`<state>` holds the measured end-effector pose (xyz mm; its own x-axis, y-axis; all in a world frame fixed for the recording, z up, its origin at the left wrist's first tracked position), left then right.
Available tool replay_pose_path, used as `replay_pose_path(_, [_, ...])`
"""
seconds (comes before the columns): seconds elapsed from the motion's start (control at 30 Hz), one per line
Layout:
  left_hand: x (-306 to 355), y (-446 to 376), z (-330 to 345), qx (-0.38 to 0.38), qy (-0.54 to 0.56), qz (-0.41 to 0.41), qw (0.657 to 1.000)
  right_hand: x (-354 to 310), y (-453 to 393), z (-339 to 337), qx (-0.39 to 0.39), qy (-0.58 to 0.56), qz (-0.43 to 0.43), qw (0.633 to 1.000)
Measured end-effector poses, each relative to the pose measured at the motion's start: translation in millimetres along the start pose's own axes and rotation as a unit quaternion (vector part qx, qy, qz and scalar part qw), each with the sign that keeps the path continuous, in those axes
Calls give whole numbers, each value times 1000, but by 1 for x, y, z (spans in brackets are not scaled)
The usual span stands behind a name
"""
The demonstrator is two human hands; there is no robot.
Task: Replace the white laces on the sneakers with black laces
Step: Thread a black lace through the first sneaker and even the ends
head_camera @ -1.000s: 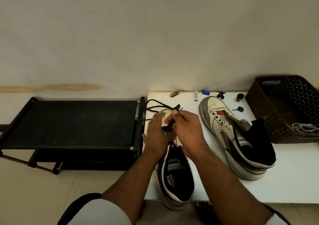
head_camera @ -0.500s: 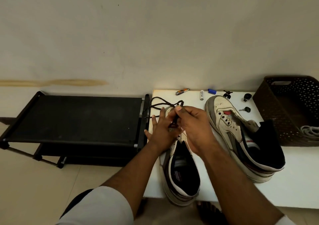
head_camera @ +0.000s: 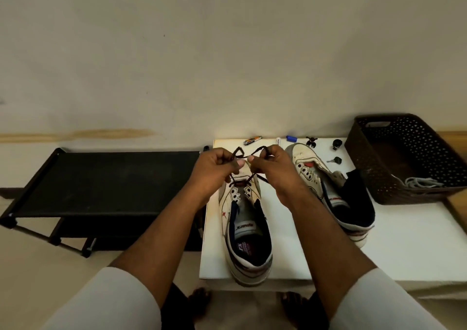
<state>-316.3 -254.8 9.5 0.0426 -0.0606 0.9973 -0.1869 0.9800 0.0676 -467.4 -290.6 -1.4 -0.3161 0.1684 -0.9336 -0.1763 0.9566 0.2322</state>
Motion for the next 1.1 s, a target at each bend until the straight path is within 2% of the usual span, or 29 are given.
replay_pose_path(0.13, [38, 38, 11, -23, 14, 17, 999, -30, 24, -12, 7, -5, -47, 999])
replay_pose_path(0.23, [62, 82, 21, -92, -46, 27, 994, -60, 58, -20, -3, -23, -114, 993])
replay_pose_path(0.3, [58, 115, 28, -177, -132, -9, 975, -75, 85, -22, -16, -30, -142, 989])
replay_pose_path(0.4, [24, 166, 34, -288, -247, -113, 918, -82, 132, -20, -48, -48, -145, 987])
replay_pose_path(0.5, [-8, 202, 32, -328, -311, -147, 880, -62, 172, -14, -78, -5, -116, 990])
replay_pose_path(0.57, [-16, 217, 30, -337, -284, -132, 888, -42, 192, -9, -100, 10, -101, 990])
replay_pose_path(0.67, [-14, 221, 23, -264, -68, -164, 948, -19, 207, -10, -92, -13, -79, 993])
replay_pose_path(0.73, [-11, 215, 18, -177, 11, -176, 968, -20, 209, -13, -82, -70, -71, 992])
replay_pose_path(0.83, [-4, 194, 11, -22, 9, -141, 990, -42, 203, -21, -67, -156, -75, 983])
replay_pose_path(0.9, [0, 180, 6, 69, -16, -106, 992, -59, 203, -27, -64, -147, -89, 983])
replay_pose_path(1.0, [-1, 160, 5, 136, -41, -71, 987, -69, 208, -27, -86, -112, -79, 987])
replay_pose_path(1.1, [-10, 131, -7, 194, -36, -97, 976, -75, 211, -27, -100, -121, -59, 986])
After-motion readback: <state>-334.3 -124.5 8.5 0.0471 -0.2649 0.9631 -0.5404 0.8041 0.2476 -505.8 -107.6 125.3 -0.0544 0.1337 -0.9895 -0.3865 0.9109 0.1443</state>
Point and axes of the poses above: each hand's wrist, its own y-axis away from the middle knuckle, its own z-axis out of the palm, x = y × z, the point moved 6 cm from there along -y, towards the middle knuckle, and after that the axes turned 15 degrees about y, right-handed, at the moved point
